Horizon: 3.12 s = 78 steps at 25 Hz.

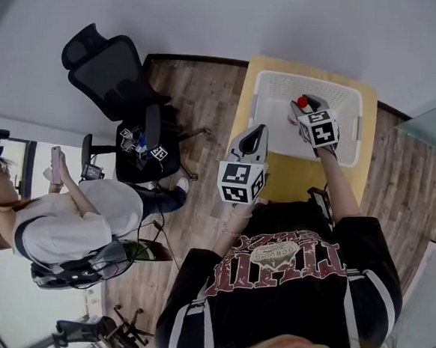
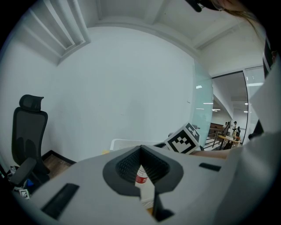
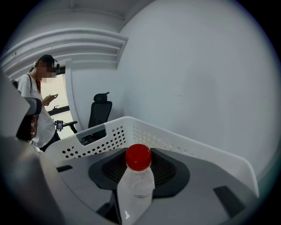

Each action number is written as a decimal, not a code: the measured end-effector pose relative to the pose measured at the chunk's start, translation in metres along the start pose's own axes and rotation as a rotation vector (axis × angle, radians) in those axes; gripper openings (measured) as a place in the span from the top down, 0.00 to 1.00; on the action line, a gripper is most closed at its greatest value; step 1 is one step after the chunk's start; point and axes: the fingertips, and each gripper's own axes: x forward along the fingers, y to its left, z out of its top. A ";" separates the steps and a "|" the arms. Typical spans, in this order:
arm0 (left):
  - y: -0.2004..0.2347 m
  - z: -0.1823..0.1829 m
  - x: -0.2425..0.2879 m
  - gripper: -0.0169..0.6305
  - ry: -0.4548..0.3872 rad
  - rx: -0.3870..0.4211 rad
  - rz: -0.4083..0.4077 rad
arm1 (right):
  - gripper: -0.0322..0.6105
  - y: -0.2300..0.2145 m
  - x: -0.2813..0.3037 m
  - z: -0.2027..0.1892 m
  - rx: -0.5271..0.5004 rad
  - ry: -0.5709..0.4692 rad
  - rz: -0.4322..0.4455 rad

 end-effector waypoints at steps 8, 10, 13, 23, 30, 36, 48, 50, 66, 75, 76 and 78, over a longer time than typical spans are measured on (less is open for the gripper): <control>-0.001 0.000 -0.002 0.91 0.004 0.003 -0.007 | 0.69 0.004 -0.003 0.003 -0.018 0.016 0.018; -0.001 0.001 -0.002 0.91 0.003 0.003 -0.007 | 0.69 0.005 -0.005 0.005 -0.017 0.013 0.024; -0.001 0.001 -0.001 0.91 0.002 0.003 -0.006 | 0.69 0.008 -0.007 0.009 -0.021 0.010 0.035; -0.003 -0.002 -0.003 0.91 -0.004 0.009 -0.017 | 0.69 0.015 -0.024 0.025 -0.044 -0.033 0.042; -0.005 -0.002 -0.006 0.91 -0.009 0.008 -0.022 | 0.69 0.021 -0.043 0.038 -0.044 -0.061 0.053; -0.006 0.000 -0.008 0.91 -0.016 0.009 -0.032 | 0.69 0.026 -0.062 0.053 -0.059 -0.086 0.056; -0.017 -0.005 -0.015 0.91 -0.024 0.024 -0.059 | 0.69 0.046 -0.114 0.086 -0.100 -0.178 0.080; -0.016 -0.006 -0.015 0.91 -0.022 0.026 -0.064 | 0.69 0.050 -0.122 0.092 -0.105 -0.193 0.083; -0.038 -0.009 -0.016 0.91 -0.003 0.034 -0.122 | 0.69 0.067 -0.193 0.126 -0.141 -0.292 0.077; -0.044 -0.019 -0.018 0.91 0.016 0.031 -0.140 | 0.69 0.082 -0.230 0.131 -0.139 -0.335 0.090; -0.046 -0.020 -0.018 0.91 0.017 0.032 -0.144 | 0.69 0.083 -0.235 0.131 -0.137 -0.340 0.091; -0.050 -0.022 -0.017 0.91 0.021 0.035 -0.151 | 0.69 0.084 -0.245 0.129 -0.133 -0.350 0.095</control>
